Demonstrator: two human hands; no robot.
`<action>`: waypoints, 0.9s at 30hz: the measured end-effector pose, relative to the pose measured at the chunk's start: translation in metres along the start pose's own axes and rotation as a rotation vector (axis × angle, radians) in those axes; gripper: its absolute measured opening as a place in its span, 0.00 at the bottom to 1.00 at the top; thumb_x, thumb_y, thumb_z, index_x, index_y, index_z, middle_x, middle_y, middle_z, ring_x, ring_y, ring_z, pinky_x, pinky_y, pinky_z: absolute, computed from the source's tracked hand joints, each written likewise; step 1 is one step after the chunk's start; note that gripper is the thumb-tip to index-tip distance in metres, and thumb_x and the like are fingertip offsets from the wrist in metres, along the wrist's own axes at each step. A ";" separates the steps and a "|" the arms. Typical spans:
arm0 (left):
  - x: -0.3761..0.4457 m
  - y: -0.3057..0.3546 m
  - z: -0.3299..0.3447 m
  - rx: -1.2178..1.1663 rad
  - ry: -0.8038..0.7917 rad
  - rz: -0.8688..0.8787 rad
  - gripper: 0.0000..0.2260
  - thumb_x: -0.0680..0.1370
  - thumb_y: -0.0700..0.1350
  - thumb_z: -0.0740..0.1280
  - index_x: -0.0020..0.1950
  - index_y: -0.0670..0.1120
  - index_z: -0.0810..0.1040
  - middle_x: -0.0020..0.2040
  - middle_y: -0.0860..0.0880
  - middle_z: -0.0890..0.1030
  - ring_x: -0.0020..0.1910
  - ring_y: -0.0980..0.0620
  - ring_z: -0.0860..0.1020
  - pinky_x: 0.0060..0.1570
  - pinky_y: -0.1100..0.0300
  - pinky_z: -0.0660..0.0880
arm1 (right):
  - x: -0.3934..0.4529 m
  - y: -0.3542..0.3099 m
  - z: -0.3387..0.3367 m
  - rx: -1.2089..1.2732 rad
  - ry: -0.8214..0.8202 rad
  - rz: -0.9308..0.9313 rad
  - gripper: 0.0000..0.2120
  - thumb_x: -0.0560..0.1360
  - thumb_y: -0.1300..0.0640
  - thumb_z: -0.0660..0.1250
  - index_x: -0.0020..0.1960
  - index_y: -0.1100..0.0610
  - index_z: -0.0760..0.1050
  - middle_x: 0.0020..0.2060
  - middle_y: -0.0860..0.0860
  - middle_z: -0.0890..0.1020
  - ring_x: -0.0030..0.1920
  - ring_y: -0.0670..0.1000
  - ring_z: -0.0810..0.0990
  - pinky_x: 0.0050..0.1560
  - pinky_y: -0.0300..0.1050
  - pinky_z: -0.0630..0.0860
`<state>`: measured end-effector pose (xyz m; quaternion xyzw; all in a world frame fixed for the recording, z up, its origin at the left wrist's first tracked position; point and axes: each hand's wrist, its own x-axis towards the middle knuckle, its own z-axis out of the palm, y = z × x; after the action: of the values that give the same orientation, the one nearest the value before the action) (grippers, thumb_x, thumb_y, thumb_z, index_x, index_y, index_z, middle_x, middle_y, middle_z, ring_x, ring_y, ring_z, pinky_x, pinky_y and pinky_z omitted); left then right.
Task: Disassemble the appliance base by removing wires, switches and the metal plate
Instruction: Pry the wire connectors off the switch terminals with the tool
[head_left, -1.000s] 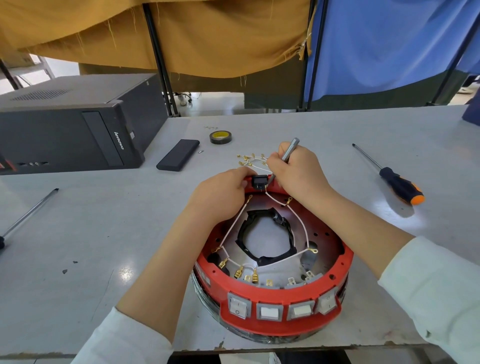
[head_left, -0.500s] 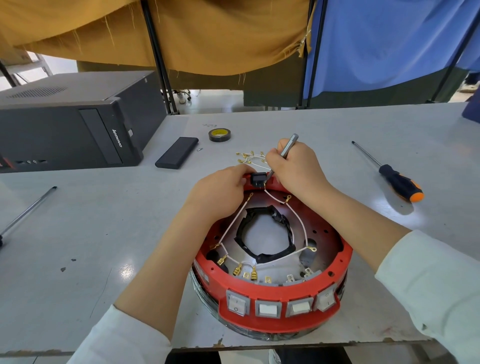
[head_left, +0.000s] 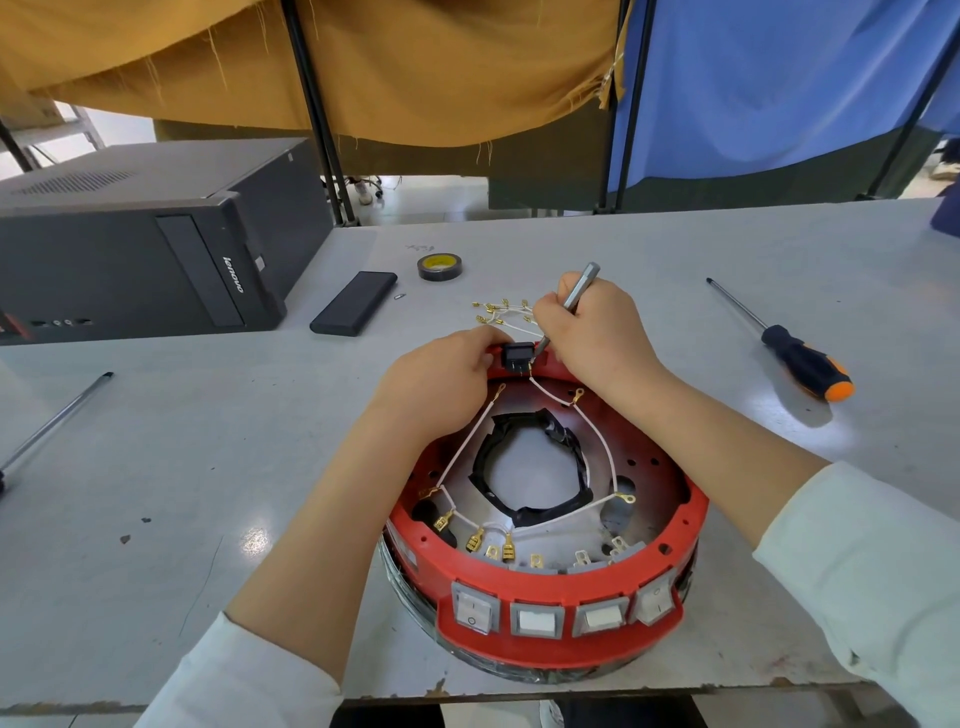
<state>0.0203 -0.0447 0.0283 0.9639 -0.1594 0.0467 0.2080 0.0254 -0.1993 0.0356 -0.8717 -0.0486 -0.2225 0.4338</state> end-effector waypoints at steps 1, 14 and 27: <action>0.000 0.000 0.000 -0.001 0.002 -0.001 0.16 0.82 0.44 0.54 0.67 0.56 0.70 0.62 0.50 0.77 0.60 0.47 0.74 0.48 0.59 0.65 | 0.000 0.000 0.000 -0.003 0.001 -0.002 0.15 0.74 0.59 0.60 0.31 0.56 0.60 0.25 0.54 0.67 0.27 0.52 0.66 0.29 0.46 0.63; 0.000 -0.001 0.001 0.007 0.001 0.004 0.16 0.82 0.44 0.53 0.67 0.57 0.70 0.62 0.50 0.77 0.60 0.47 0.74 0.51 0.57 0.67 | 0.001 0.002 0.001 -0.007 -0.039 -0.013 0.16 0.74 0.59 0.60 0.30 0.55 0.59 0.25 0.52 0.66 0.28 0.51 0.65 0.30 0.45 0.62; 0.001 -0.001 0.001 0.007 -0.004 0.005 0.16 0.82 0.44 0.54 0.67 0.56 0.70 0.62 0.51 0.77 0.60 0.47 0.74 0.53 0.56 0.68 | 0.002 0.006 0.003 -0.012 -0.031 -0.063 0.19 0.72 0.61 0.62 0.27 0.54 0.57 0.22 0.47 0.61 0.22 0.44 0.63 0.24 0.37 0.59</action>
<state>0.0212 -0.0444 0.0273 0.9644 -0.1620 0.0459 0.2040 0.0299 -0.2011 0.0307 -0.8757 -0.0813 -0.2226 0.4207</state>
